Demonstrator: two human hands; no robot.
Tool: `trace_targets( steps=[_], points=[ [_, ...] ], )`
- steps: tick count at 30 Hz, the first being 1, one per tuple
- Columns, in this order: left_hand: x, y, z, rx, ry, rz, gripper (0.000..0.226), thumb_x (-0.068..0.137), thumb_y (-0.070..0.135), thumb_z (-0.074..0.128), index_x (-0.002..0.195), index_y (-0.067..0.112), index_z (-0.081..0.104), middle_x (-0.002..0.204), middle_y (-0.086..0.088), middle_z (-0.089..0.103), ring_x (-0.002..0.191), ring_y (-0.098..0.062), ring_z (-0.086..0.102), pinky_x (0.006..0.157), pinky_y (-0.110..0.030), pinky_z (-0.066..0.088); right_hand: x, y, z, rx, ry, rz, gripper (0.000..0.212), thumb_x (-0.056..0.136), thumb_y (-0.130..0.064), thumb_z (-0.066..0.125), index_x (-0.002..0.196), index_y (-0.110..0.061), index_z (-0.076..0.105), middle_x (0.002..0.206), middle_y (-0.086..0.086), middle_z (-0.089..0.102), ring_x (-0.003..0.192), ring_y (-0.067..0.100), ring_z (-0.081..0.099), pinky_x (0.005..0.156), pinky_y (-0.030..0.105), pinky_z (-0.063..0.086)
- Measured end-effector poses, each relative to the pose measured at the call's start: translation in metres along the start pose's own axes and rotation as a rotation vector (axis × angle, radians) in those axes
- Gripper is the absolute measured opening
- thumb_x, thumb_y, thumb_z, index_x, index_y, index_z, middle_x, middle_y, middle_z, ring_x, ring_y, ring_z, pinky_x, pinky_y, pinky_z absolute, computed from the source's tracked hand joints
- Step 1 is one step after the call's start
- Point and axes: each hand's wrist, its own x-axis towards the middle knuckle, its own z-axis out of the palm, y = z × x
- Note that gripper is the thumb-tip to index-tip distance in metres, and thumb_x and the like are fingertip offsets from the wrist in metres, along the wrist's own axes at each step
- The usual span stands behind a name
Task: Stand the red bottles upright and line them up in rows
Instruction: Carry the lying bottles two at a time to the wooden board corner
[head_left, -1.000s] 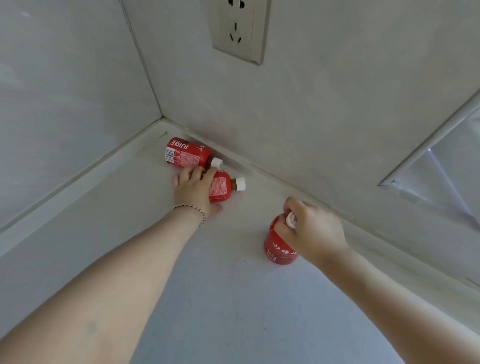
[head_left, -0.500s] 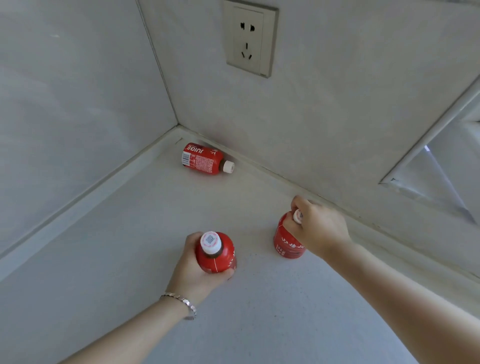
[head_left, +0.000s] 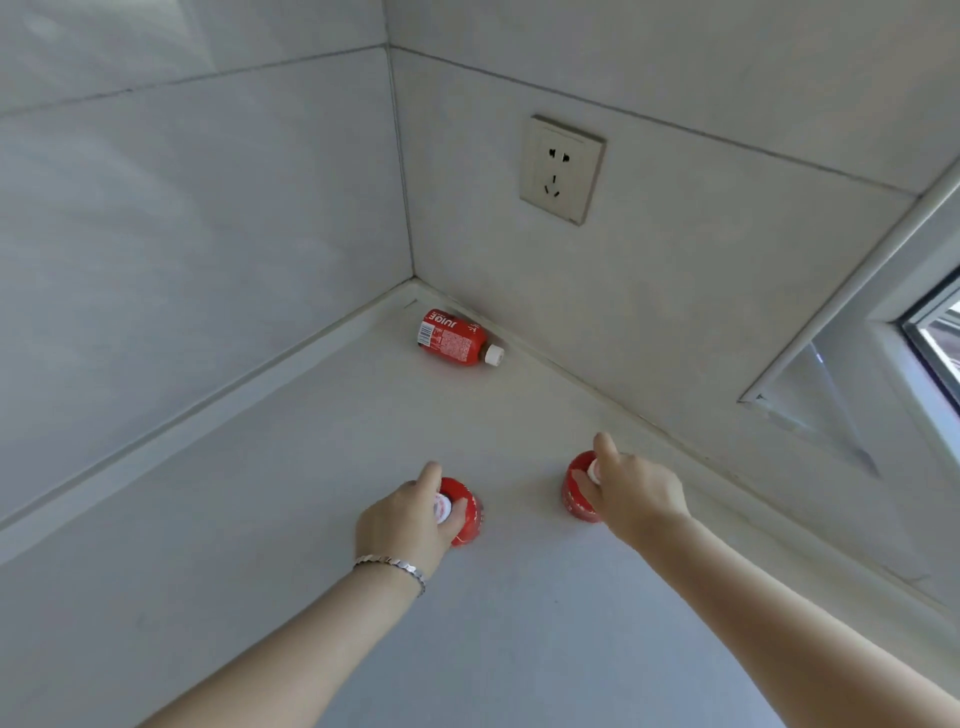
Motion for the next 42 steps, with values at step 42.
trace_targets(
  steps=[42],
  points=[
    [-0.826,-0.739,-0.442,-0.042,0.882,-1.211,0.025,0.084,0.035,0.06,0.097,0.013,0.056,0.098,-0.009,0.067,0.09,-0.034,0.061,0.073,-0.033,0.044,-0.742,-0.838,0.023,0.117,-0.117,-1.428,0.033,0.086,-0.043,0.054,0.112,-0.022,0.051,0.106,0.002,0.068,0.098,0.024,0.062,0.081,0.034,0.052]
  ],
)
